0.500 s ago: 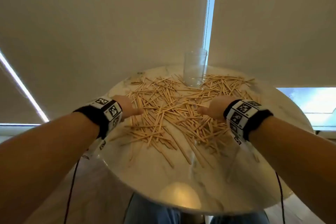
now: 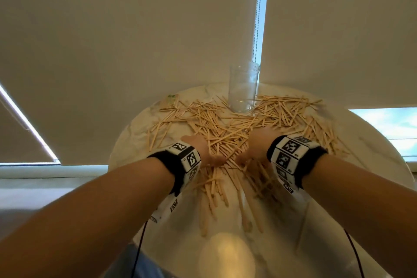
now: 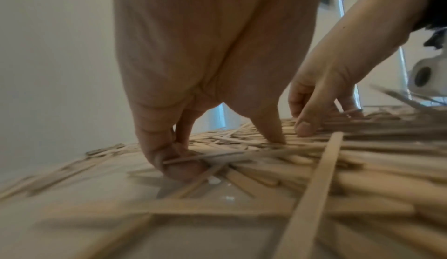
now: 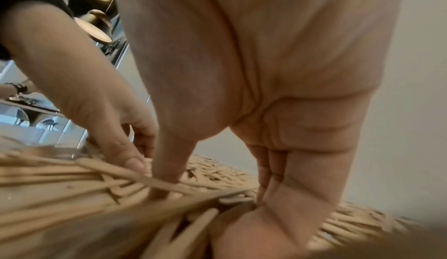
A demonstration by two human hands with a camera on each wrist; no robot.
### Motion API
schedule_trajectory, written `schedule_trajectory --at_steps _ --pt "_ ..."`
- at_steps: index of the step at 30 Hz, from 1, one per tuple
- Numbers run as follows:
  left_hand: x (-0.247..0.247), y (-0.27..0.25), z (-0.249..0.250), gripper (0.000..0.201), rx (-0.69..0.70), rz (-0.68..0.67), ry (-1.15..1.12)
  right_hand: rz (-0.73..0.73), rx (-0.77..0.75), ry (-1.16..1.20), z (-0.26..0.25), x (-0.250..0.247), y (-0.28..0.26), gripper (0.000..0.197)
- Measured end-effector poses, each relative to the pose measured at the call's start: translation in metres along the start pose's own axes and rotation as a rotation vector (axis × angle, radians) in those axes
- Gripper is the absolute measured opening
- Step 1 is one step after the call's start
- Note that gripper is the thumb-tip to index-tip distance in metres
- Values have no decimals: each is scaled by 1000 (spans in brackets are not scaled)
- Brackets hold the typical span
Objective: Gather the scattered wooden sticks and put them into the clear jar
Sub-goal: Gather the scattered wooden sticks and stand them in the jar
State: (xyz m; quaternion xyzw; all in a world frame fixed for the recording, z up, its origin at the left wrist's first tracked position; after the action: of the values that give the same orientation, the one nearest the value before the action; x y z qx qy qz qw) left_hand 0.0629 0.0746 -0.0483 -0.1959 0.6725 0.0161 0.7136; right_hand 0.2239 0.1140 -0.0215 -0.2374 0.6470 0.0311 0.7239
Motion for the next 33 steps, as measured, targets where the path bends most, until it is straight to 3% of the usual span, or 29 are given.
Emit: schedule_trajectory --at_steps 4,7,10,13,15,20,25,27,29,30,33 --pt "-10 9 4 47 -15 -35 -256 -20 -49 46 3 -4 6 52" --pt "-17 10 5 45 -34 -72 -292 -5 -52 -3 6 -3 6 54" --pt "-20 8 9 77 -117 15 -217 -28 -35 18 7 -5 5 47" --pt "-17 4 14 111 -182 -15 -221 -15 -28 53 8 -3 5 47" --pt "-18 3 13 102 -155 -19 -167 -7 -25 78 6 0 4 46" --pt "-22 15 9 49 -16 -78 -147 12 -31 125 6 0 8 35" --pt "-25 10 -2 33 -45 -24 -225 77 42 349 26 -7 12 22" --pt "-27 14 -5 31 -39 -38 -365 101 71 467 33 -11 12 24" --pt "-24 20 -9 23 -84 -75 -649 128 75 575 39 -16 11 28" --pt "-25 21 -11 21 -120 -47 -806 152 74 632 41 -20 11 29" --pt "-32 28 -12 27 -79 40 -948 218 13 839 45 -32 9 24"
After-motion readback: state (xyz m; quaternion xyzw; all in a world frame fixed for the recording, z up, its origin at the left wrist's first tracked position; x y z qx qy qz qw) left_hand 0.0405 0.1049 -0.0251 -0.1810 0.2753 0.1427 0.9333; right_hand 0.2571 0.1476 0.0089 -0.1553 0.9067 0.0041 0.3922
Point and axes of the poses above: each hand's wrist, its own y-axis towards the middle knuckle, its own x-axis out of the palm, z = x × y, the point moved 1 cm from there along y, towards the middle knuckle, and after that the axes turned 1 degree about x, right-handed, at the moved point
